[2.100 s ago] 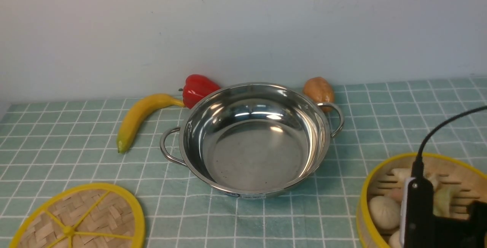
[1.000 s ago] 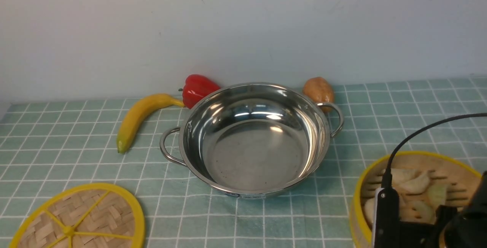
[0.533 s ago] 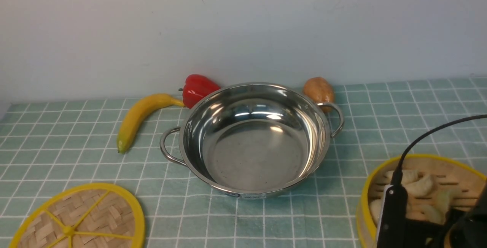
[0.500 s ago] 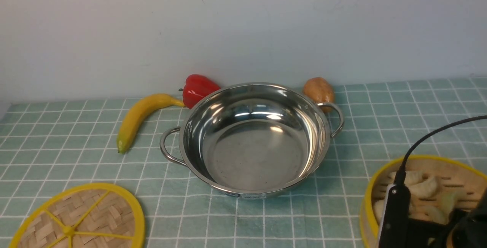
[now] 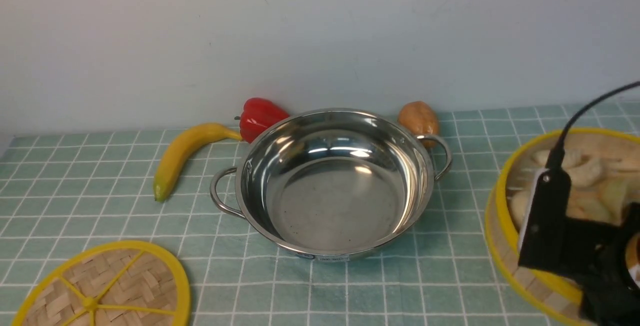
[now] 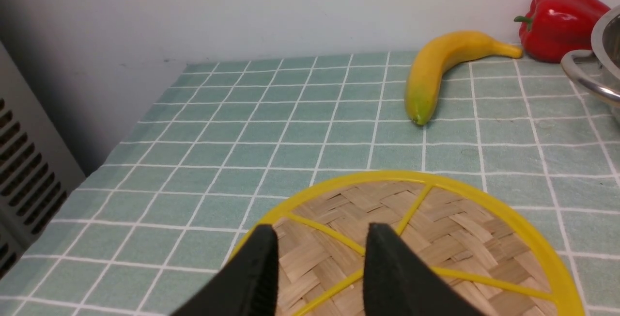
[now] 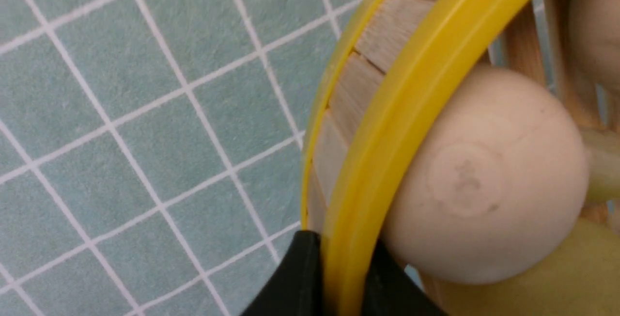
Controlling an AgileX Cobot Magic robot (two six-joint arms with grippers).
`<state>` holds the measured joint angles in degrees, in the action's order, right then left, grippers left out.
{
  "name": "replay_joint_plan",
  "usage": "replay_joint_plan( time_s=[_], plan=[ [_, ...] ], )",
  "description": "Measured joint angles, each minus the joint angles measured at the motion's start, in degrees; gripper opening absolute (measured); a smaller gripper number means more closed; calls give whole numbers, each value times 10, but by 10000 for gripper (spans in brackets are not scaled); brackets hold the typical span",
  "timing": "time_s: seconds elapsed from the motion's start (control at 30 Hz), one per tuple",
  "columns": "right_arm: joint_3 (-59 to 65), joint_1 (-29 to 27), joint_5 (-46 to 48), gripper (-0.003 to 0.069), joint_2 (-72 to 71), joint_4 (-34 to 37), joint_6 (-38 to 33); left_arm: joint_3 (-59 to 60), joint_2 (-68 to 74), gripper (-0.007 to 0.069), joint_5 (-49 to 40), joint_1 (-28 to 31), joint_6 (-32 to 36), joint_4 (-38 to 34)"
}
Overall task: Place the steamer in the pot on the blue tablecloth, and put the lid on the steamer.
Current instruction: 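Reach for and grasp the rim of the bamboo steamer holding the buns with the right gripper, then place the bamboo steamer basket of food into the steel pot with the right gripper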
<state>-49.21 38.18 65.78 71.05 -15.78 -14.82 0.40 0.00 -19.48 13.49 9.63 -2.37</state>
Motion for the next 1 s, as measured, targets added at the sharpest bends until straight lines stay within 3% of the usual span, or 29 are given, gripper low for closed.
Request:
replay_joint_plan(
  time_s=[0.47, 0.7, 1.0],
  plan=[
    [-280, 15, 22, 85, 187, 63, -142, 0, 0, 243, 0, 0, 0, 0],
    [-419, 71, 27, 85, 307, 64, -169, 0, 0, 243, 0, 0, 0, 0],
    [-529, 92, 28, 85, 442, 67, -189, 0, 0, 243, 0, 0, 0, 0]
  ],
)
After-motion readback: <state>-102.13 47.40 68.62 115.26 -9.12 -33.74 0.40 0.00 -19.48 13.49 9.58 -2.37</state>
